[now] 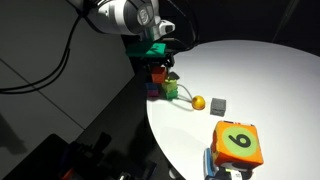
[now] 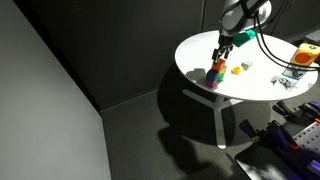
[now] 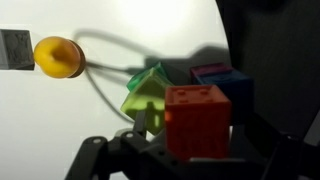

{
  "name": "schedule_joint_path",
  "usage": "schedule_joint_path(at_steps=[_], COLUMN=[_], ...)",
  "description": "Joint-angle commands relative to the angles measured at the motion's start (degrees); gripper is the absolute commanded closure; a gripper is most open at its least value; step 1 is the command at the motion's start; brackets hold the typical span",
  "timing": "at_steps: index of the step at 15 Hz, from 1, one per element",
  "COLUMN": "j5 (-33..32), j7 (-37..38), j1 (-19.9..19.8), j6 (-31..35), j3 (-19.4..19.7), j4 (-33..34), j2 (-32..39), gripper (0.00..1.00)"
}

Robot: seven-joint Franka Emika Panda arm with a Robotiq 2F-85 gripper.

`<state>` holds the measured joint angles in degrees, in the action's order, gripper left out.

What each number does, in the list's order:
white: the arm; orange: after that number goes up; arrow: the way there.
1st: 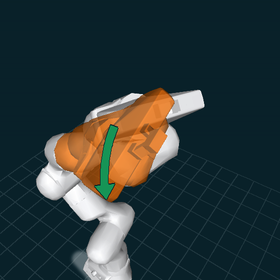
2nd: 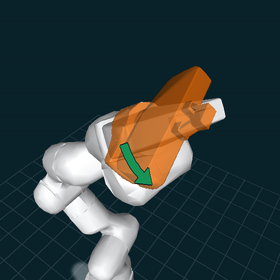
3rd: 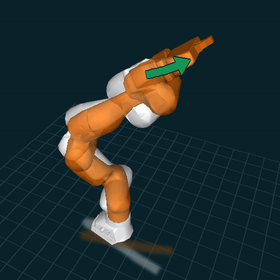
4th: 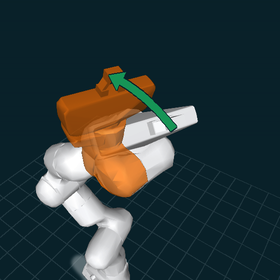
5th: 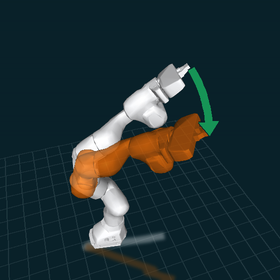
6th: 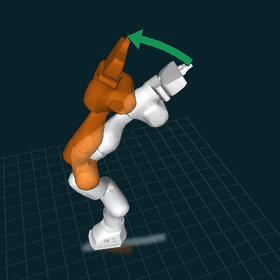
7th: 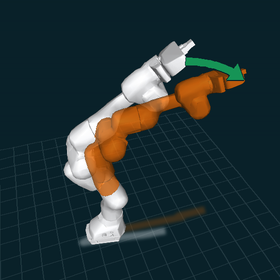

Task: Pick up the orange block and stack them on both the blue and lime green blocks

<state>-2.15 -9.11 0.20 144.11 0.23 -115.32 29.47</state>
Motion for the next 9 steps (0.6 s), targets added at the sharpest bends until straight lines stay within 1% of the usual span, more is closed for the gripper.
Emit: schedule_joint_path(at_steps=[1,9], j5=[-0.4,-0.3], j7=[-0.1,0.1], j1=[-0.8,-0.7], j6=[-0.6,-0.5], j3=[-0.6,-0.6], j4=[-1.4,-5.1], j2=[-2.7,-7.5], gripper=[0.00,0.00])
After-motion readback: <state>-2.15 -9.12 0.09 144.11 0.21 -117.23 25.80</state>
